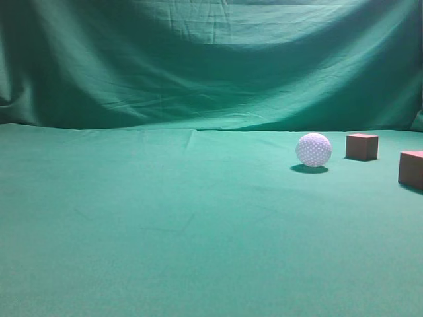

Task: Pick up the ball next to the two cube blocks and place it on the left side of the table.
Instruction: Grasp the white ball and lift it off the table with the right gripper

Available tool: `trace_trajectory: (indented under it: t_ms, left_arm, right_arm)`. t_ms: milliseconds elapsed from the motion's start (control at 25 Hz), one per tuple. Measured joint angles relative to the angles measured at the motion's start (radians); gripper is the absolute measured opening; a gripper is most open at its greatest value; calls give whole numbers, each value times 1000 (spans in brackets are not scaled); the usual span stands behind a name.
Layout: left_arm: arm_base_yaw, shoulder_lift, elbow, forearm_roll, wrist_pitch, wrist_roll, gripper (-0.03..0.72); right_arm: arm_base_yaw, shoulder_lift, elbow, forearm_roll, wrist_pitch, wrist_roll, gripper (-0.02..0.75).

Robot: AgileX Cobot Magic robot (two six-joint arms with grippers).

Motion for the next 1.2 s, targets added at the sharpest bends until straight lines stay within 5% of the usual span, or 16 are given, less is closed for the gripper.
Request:
trace_trajectory:
  t_ms: [960,1200]
  left_arm:
    - [0,0,0,0,0,0,0]
    - [0,0,0,0,0,0,0]
  right_arm:
    - [0,0,0,-19,-10,-20,0]
    - [0,0,4,-4,-388,103,0]
